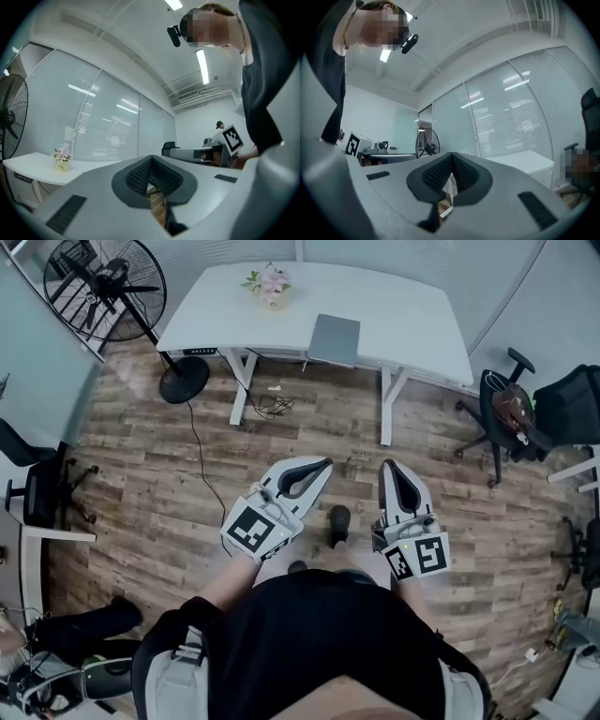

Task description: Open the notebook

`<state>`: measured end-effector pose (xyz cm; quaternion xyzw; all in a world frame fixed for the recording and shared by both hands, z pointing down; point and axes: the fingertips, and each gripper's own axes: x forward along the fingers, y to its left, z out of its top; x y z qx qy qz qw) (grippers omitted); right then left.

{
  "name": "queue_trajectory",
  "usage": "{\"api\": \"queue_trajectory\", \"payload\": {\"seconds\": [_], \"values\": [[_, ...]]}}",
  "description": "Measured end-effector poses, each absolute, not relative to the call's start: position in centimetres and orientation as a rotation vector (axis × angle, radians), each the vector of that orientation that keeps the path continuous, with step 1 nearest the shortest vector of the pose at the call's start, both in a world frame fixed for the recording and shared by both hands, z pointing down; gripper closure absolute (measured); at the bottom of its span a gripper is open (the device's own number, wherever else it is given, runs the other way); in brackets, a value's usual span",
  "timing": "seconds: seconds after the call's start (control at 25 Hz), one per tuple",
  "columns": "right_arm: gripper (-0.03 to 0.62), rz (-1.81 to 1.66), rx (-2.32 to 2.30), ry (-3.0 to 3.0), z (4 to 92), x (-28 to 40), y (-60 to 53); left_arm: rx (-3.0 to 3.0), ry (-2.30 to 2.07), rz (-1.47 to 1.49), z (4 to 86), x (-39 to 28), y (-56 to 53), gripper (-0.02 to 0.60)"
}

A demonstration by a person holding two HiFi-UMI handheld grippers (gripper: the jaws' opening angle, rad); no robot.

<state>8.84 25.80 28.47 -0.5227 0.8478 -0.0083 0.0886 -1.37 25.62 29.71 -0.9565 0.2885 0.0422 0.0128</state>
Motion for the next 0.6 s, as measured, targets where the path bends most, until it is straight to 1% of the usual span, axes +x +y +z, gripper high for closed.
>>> {"api": "queue_trajectory", "payload": {"seconds": [0.32,0.6], "values": [[0.589,-0.015,-1.482,2.575,27.7,10.8,17.8,-2.956,0.93,0.16,28.9,1.3,17.9,0.569],[0.589,-0.033,-1.432,2.588,27.1,12.6,13.0,-2.924,0.944,0.189,27.3,3.9,13.1,0.569]]}}
